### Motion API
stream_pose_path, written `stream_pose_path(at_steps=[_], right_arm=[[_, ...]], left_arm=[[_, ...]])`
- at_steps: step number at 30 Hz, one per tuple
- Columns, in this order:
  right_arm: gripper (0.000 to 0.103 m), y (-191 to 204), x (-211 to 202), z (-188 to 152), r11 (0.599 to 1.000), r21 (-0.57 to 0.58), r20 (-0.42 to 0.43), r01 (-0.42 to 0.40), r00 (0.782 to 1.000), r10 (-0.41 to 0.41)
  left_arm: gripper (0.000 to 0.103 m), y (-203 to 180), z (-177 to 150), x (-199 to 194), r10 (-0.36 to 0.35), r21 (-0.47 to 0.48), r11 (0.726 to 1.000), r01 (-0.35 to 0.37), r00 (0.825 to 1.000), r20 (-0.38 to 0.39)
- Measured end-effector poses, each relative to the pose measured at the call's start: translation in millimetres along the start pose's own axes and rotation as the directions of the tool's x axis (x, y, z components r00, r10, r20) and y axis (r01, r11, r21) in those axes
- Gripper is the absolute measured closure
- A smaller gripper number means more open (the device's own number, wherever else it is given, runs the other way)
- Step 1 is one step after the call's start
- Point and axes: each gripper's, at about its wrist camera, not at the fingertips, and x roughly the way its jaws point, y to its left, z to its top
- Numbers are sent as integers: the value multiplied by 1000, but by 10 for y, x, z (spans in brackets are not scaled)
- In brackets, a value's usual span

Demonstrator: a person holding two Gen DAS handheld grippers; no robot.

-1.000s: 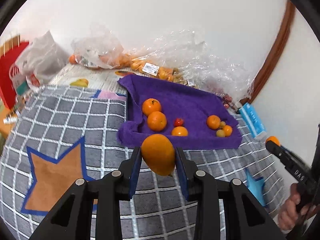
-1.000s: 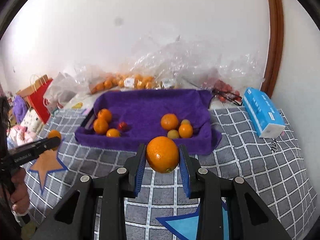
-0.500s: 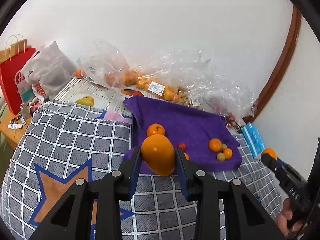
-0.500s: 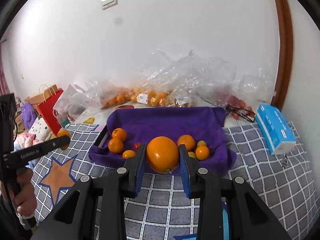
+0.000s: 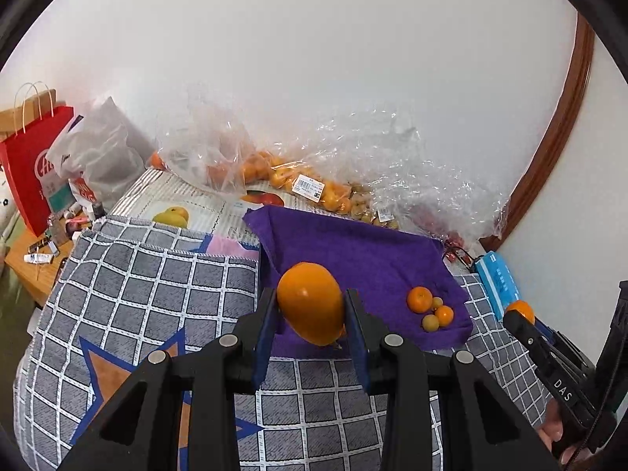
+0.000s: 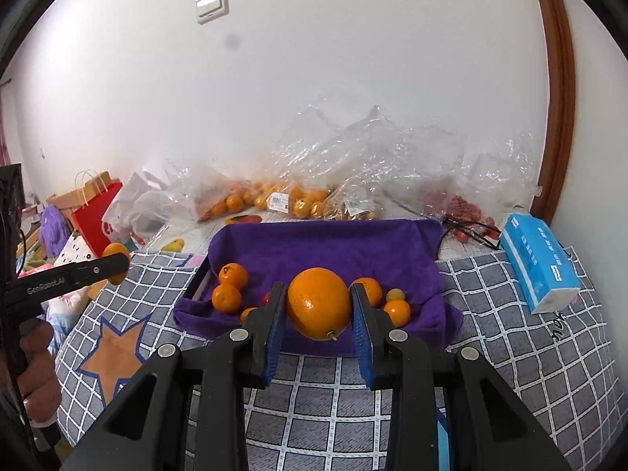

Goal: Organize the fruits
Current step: 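Lower both oranges onto the towel and open both grippers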

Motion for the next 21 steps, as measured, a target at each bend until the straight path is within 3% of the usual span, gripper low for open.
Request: stream_pose_path(at_steps=[21], right_arm=[[71,-114,335,266,996,86,-34,6,999,-3]], left_arm=[[71,-4,348,231,-34,6,999,34,999,5]])
